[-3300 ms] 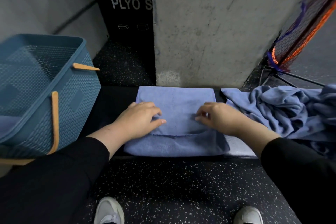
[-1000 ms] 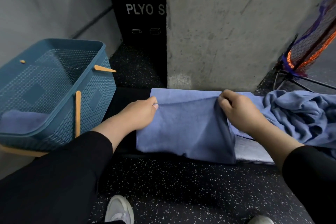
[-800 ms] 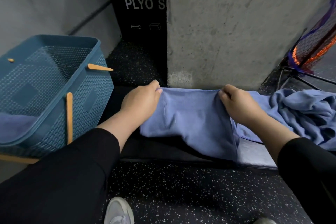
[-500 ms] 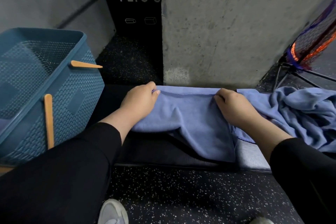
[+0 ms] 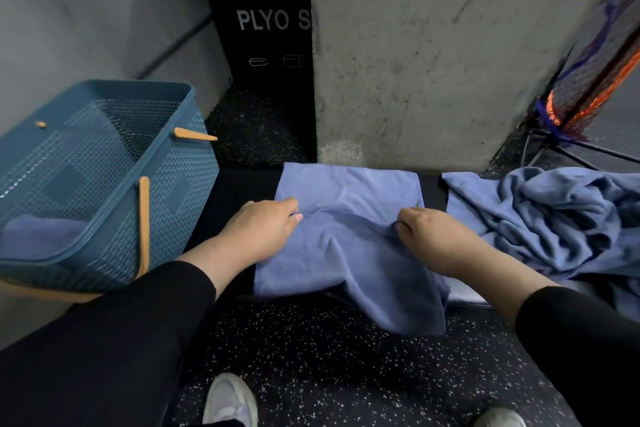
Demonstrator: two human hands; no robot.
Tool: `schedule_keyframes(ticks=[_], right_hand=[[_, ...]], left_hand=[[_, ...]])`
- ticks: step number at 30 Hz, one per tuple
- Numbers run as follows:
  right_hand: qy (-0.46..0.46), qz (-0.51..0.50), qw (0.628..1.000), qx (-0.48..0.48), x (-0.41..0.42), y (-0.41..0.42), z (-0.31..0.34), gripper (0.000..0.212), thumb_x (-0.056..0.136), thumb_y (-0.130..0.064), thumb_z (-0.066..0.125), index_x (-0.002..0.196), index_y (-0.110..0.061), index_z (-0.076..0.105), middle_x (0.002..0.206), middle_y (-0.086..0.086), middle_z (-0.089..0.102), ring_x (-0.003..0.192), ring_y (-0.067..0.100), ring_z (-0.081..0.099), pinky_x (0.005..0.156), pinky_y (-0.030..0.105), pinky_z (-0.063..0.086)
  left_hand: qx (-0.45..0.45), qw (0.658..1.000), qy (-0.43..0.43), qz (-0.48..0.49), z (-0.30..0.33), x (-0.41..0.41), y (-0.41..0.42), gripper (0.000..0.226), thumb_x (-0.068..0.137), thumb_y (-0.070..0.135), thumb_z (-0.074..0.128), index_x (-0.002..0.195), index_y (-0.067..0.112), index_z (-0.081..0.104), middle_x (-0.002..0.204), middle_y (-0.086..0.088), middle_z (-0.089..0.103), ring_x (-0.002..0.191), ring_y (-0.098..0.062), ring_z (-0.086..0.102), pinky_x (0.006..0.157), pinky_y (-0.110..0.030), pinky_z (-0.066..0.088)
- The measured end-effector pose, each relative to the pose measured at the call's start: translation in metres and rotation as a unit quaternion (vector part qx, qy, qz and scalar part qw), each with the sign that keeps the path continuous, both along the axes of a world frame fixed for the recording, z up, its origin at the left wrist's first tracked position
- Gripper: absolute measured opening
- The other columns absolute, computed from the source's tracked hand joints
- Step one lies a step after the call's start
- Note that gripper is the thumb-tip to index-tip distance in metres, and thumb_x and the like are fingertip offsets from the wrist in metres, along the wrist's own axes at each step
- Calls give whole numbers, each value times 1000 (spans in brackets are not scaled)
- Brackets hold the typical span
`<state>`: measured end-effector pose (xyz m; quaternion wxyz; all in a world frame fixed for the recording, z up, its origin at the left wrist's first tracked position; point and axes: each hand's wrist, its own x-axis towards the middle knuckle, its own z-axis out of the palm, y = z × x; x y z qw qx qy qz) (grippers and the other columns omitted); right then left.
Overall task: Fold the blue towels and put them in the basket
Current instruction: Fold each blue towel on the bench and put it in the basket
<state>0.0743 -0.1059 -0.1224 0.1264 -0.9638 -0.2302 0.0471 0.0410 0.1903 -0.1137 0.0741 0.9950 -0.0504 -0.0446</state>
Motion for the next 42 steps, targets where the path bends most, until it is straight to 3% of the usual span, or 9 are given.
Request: schedule_keyframes(ticks=[7, 11, 16, 21, 25, 28, 31, 35, 42], right_hand=[[44, 67, 995, -53, -40, -16, 22, 25, 96, -32, 49, 74, -19, 46, 80, 2, 60, 76, 24, 55, 63, 33, 32], [37, 33, 998, 31, -37, -17, 17, 23, 96, -28, 51, 79, -13, 53, 79, -1, 59, 74, 22, 54, 65, 34, 37], [27, -52, 998, 24, -22, -8, 13, 22, 104, -33, 40, 91, -16, 48, 67, 3, 57, 62, 28, 51, 57, 35, 31], [40, -143, 984, 99, 12, -2, 3, 25, 106, -31, 36, 90, -14, 45, 60, 0, 52, 62, 30, 52, 60, 34, 33], [26, -168, 982, 76, 35, -1, -6, 26, 105, -33, 38, 90, -15, 50, 64, -1, 52, 67, 29, 52, 63, 34, 35], [-20, -153, 988, 18, 46, -1, -12, 25, 103, -32, 42, 94, -14, 58, 79, 6, 63, 74, 31, 58, 64, 37, 45], [-56, -118, 991, -14, 49, -2, -20, 18, 97, -33, 53, 94, -17, 62, 93, 5, 57, 88, 32, 58, 71, 42, 51], [-69, -91, 993, -33, 51, -5, -22, 15, 92, -33, 61, 94, -18, 62, 97, 4, 56, 94, 31, 54, 77, 43, 50], [15, -71, 996, -48, 51, -10, -10, 14, 87, -33, 59, 100, -28, 56, 104, -2, 57, 103, 26, 54, 81, 40, 46]], left_hand=[[-13, 995, 98, -27, 9, -32, 2, 27, 104, 43, 40, 82, 27, 45, 79, 4, 56, 80, -23, 54, 67, -36, 39], [-53, 997, 60, -6, 4, -31, 5, 33, 103, 45, 38, 80, 23, 47, 78, 4, 59, 78, -20, 57, 75, -41, 48], [-71, 996, 42, 30, 5, -12, 2, 36, 106, 41, 35, 75, 22, 36, 74, -2, 54, 70, -22, 51, 62, -36, 35], [-131, 985, 3, 108, 4, 15, 5, 31, 106, 40, 34, 86, 19, 45, 72, -3, 57, 66, -22, 53, 58, -36, 37], [-60, 986, -72, 137, -3, 34, 5, 32, 103, 47, 42, 86, 22, 50, 69, 1, 56, 64, -23, 50, 58, -34, 37], [-69, 988, -84, 106, -16, 46, 7, 29, 101, 44, 51, 86, 19, 56, 80, 3, 56, 78, -24, 56, 62, -34, 39], [-56, 992, -103, 48, -31, 53, 13, 19, 97, 36, 61, 90, 18, 63, 108, 5, 57, 101, -21, 52, 82, -39, 43], [-95, 991, -87, 22, -36, 55, 23, 16, 95, 36, 64, 91, 21, 66, 102, 8, 57, 101, -18, 51, 91, -38, 42], [-83, 996, -3, -18, -30, 52, 35, 2, 93, 32, 60, 94, 31, 59, 132, 16, 51, 124, -10, 42, 94, -33, 27]])
